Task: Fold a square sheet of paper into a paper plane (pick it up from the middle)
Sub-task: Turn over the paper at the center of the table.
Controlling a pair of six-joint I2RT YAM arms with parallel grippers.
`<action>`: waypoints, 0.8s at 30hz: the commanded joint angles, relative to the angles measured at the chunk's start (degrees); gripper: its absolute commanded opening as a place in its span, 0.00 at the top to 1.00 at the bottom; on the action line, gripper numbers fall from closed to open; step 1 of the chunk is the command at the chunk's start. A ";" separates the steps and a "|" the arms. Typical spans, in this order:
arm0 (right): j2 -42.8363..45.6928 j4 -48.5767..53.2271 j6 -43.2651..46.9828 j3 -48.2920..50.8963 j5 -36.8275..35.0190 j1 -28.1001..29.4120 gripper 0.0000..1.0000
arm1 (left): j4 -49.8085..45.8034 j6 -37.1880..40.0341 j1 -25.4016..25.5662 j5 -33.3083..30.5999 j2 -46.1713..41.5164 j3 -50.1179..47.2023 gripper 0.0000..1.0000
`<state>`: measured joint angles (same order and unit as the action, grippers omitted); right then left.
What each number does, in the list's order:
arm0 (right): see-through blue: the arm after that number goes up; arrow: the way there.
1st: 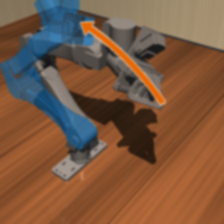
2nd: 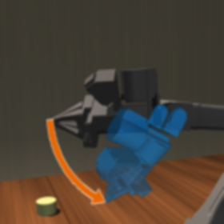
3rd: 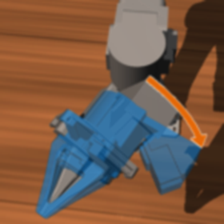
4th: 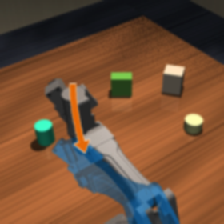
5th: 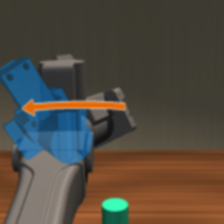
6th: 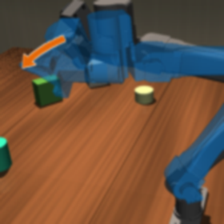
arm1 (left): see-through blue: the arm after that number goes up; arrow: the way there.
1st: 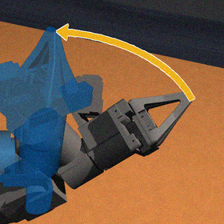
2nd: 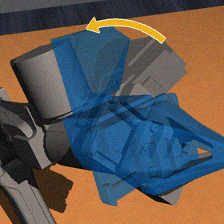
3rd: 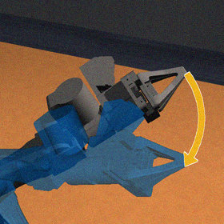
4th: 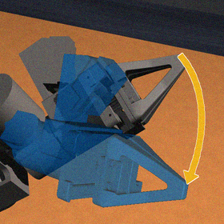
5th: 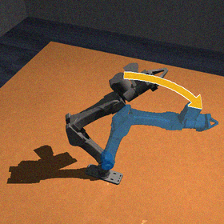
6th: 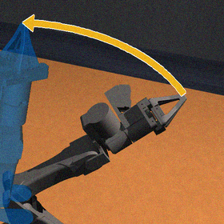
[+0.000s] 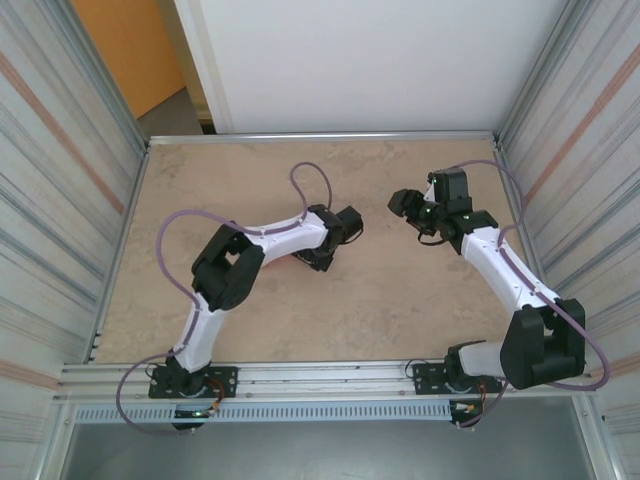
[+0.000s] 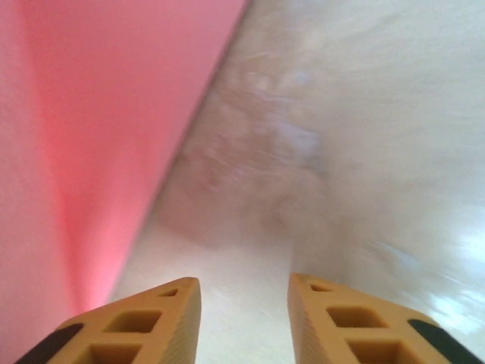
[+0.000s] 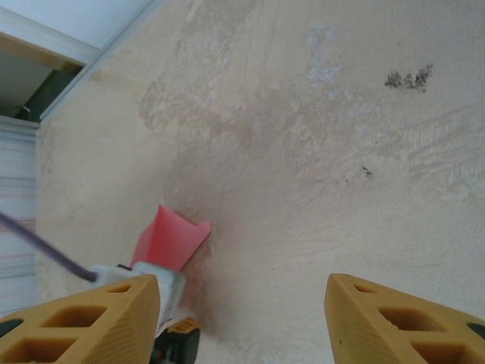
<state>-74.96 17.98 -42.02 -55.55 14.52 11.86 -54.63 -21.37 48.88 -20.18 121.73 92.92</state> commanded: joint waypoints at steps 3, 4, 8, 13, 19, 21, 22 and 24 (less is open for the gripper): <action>1.67 -0.74 -0.61 1.01 -1.91 -0.47 0.37 | 10.86 -6.01 0.34 22.85 -13.15 -8.35 0.56; 1.74 -0.77 -0.29 0.88 -1.95 -0.39 0.36 | 12.28 -6.23 0.00 24.14 -14.95 -10.01 0.54; 1.75 -1.18 0.58 1.19 -3.01 0.74 0.31 | 17.35 -7.46 -4.66 29.57 -21.27 -16.52 0.50; 0.17 -2.83 -0.50 0.97 -2.57 3.09 0.30 | 25.72 -8.35 -16.82 40.00 -24.96 -24.95 0.46; -2.91 -4.97 -1.73 0.18 2.10 5.59 0.30 | 29.46 -7.34 -26.14 45.27 -21.26 -25.94 0.48; -3.59 -4.94 -2.26 -0.12 1.49 6.48 0.30 | 28.62 -6.96 -26.68 44.17 -19.23 -24.42 0.49; -4.04 -4.75 -2.70 -0.39 1.31 6.76 0.30 | 28.05 -6.75 -26.82 43.58 -18.11 -23.62 0.50; -4.70 -4.67 -3.38 -0.55 1.47 7.07 0.30 | 27.52 -6.59 -26.91 42.37 -16.49 -22.65 0.51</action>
<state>-78.83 14.09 -43.33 -54.74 15.11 18.33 -26.98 -28.73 21.82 21.19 103.31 68.16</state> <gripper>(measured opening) 0.698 0.491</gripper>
